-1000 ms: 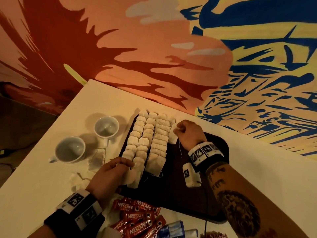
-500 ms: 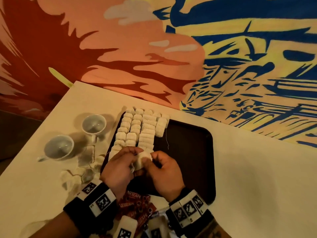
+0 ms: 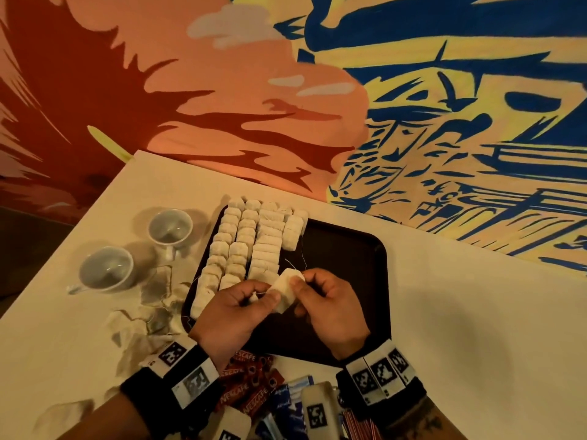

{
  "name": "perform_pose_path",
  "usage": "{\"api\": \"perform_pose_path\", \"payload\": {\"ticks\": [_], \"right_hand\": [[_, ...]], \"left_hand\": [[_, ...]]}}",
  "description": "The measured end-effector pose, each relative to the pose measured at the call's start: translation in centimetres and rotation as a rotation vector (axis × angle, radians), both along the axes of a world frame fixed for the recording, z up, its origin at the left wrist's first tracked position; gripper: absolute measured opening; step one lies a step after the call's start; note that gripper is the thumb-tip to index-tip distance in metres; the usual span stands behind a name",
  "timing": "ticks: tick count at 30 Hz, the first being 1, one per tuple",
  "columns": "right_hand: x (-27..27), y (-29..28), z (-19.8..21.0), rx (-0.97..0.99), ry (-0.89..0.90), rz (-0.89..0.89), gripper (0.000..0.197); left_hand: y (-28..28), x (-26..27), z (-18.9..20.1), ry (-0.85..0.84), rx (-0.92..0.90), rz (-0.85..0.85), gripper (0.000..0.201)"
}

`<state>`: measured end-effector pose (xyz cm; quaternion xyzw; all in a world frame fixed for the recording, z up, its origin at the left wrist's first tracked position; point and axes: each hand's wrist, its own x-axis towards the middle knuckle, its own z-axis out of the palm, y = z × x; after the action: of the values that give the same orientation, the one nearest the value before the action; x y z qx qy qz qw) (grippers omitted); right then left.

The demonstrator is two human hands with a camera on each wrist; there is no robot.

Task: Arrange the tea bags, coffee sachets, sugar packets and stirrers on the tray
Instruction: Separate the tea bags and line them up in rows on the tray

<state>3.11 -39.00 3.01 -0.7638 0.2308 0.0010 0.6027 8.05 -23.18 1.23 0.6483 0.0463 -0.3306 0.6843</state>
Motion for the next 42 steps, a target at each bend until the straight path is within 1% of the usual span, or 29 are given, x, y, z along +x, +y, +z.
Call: {"api": "perform_pose_path", "payload": {"ticks": [1, 2, 3, 5, 8, 10, 15, 18, 21, 24, 27, 30, 31, 35, 40, 42], "right_hand": [[0.1, 0.1, 0.0, 0.009, -0.003, 0.009, 0.01], [0.2, 0.1, 0.0, 0.025, -0.009, 0.02, 0.007], [0.4, 0.1, 0.0, 0.041, -0.015, 0.033, 0.007], [1.0, 0.0, -0.1, 0.037, -0.025, 0.068, 0.013], [2.3, -0.3, -0.5, -0.067, -0.018, 0.119, 0.006], [3.2, -0.7, -0.9, -0.118, -0.002, 0.134, 0.004], [4.9, -2.5, -2.2, -0.193, 0.061, 0.132, 0.005], [5.4, -3.5, -3.4, -0.299, 0.145, 0.246, 0.006], [5.9, -4.0, -4.1, -0.406, 0.264, 0.439, 0.005], [6.7, -4.3, -5.0, -0.498, 0.365, 0.619, 0.012], [8.0, -4.7, -5.9, -0.561, 0.43, 0.681, 0.016], [10.0, -5.8, -6.8, -0.635, 0.453, 0.686, 0.005], [10.6, -6.2, -6.9, -0.653, 0.451, 0.674, 0.004], [12.6, -7.4, -7.6, -0.661, 0.449, 0.616, 0.006], [14.1, -8.0, -9.1, -0.658, 0.439, 0.441, 0.01], [14.6, -8.0, -9.5, -0.651, 0.431, 0.4, 0.012]], "left_hand": [[0.1, 0.0, -0.2, -0.059, 0.03, -0.022, 0.041], [0.2, 0.0, -0.3, -0.095, 0.045, -0.044, 0.044], [0.3, 0.1, -0.5, -0.129, 0.061, -0.062, 0.043], [0.6, 0.6, -0.5, -0.174, 0.117, -0.075, 0.033], [0.7, 1.5, -0.8, -0.214, 0.195, -0.044, 0.004], [0.7, 2.1, -1.3, -0.219, 0.225, -0.012, 0.009], [1.2, 3.9, -1.9, -0.19, 0.247, 0.094, 0.006], [1.8, 5.3, -3.0, -0.149, 0.259, 0.149, 0.01], [2.2, 6.4, -4.1, -0.135, 0.281, 0.181, 0.017], [2.3, 7.3, -4.5, -0.12, 0.294, 0.191, 0.013], [2.1, 7.9, -4.7, -0.091, 0.29, 0.198, 0.012], [1.8, 8.4, -4.7, -0.079, 0.293, 0.215, 0.012], [1.8, 8.5, -4.7, -0.075, 0.295, 0.218, 0.011], [1.6, 8.9, -5.1, -0.057, 0.297, 0.235, 0.012], [1.4, 9.1, -5.5, -0.063, 0.281, 0.228, 0.014], [1.4, 9.0, -5.5, -0.055, 0.273, 0.228, 0.014]]}}
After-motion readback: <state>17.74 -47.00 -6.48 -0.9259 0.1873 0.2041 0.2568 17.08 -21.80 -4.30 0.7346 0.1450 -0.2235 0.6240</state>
